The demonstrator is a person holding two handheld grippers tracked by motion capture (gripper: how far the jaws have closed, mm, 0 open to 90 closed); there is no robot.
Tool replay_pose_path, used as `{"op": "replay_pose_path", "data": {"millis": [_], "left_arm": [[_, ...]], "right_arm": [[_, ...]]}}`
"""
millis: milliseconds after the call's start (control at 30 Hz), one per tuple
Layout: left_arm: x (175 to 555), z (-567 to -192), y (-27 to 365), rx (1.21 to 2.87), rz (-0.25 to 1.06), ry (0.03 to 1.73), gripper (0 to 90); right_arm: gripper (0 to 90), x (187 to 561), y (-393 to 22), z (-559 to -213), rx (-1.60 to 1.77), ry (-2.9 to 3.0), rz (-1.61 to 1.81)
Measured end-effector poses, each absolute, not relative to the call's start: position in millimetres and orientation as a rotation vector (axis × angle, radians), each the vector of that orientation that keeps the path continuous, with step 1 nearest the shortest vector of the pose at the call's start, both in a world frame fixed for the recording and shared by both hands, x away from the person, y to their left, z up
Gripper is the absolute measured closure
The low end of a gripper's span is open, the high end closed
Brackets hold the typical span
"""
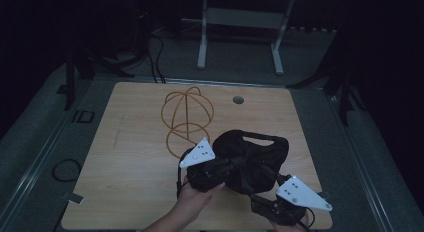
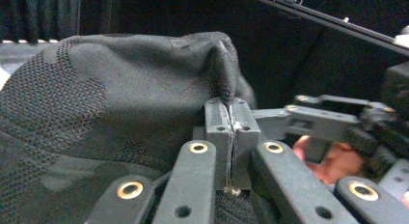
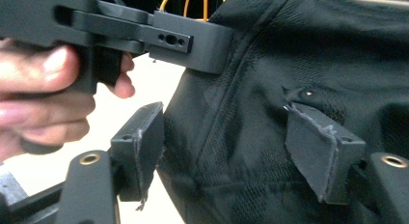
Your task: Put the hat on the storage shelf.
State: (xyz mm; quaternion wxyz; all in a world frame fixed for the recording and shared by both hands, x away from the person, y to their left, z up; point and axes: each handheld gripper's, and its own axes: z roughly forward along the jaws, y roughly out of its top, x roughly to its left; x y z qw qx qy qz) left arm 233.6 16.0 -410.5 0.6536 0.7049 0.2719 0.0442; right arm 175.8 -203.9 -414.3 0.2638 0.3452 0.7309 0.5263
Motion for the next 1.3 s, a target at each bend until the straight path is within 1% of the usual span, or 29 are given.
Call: {"op": "replay_pose_path", "data": {"millis": [133,233,300,367,433,467,533,667,733,767,833,867,900,933,1000,1067,1100,1133,1167,1200,1267,1300], "left_arm": [[230,-413,13,1.603,0.128,0.588,90.0],[228,-415,10,1.602,0.120,0.587,90.0],[228,-416,9,1.600,0.111,0.589,90.0],[228,-417,8,1.594,0.111,0.596,90.0],[228,-418,6,1.598,0.114,0.594,90.0],[228,-418,6,1.598,0.114,0.594,90.0],[230,-419,5,1.593,0.108,0.608,89.9],[233,-419,7,1.587,0.094,0.597,89.5],[235,-418,9,1.581,0.093,0.596,87.3],[235,-417,11,1.583,0.091,0.593,84.4],[236,-415,16,1.575,0.104,0.589,75.0],[236,-415,16,1.575,0.104,0.589,72.1],[235,-413,22,1.586,0.131,0.578,72.1],[234,-412,26,1.586,0.146,0.576,63.6],[232,-411,34,1.603,0.200,0.575,55.0],[230,-411,38,1.606,0.224,0.577,42.0],[227,-411,49,1.611,0.275,0.584,42.0],[225,-411,54,1.618,0.298,0.577,29.9],[224,-410,60,1.618,0.323,0.584,24.2],[223,-410,66,1.612,0.341,0.593,23.7],[223,-409,79,1.597,0.369,0.613,15.9],[222,-409,85,1.591,0.386,0.630,15.7]], "right_arm": [[35.5,185,-204,-425,0.989,2.016,1.434],[46.3,190,-207,-428,0.982,2.060,1.435],[59.1,192,-211,-429,0.987,2.066,1.455],[69.1,191,-213,-429,0.974,2.060,1.464],[81.3,189,-214,-427,0.958,2.053,1.443],[81.3,189,-214,-427,0.958,2.053,1.443],[86.7,187,-215,-427,0.945,2.038,1.451],[87.9,186,-213,-425,0.868,2.032,1.395],[88.0,187,-213,-423,0.843,2.038,1.381],[88.1,188,-213,-421,0.823,2.042,1.370],[88.1,190,-214,-419,0.807,2.047,1.365],[88.1,190,-214,-419,0.807,2.047,1.365],[88.2,191,-214,-418,0.797,2.049,1.360],[88.2,192,-215,-414,0.782,2.047,1.354],[88.2,193,-217,-409,0.775,2.039,1.363],[88.2,193,-217,-406,0.763,2.041,1.366],[88.2,192,-218,-403,0.753,2.037,1.379],[88.2,191,-218,-395,0.721,2.029,1.377],[88.2,191,-219,-392,0.712,2.022,1.381],[88.2,191,-219,-388,0.705,2.018,1.385],[88.2,193,-219,-381,0.684,2.019,1.391],[88.2,194,-218,-378,0.674,2.022,1.396]]}}
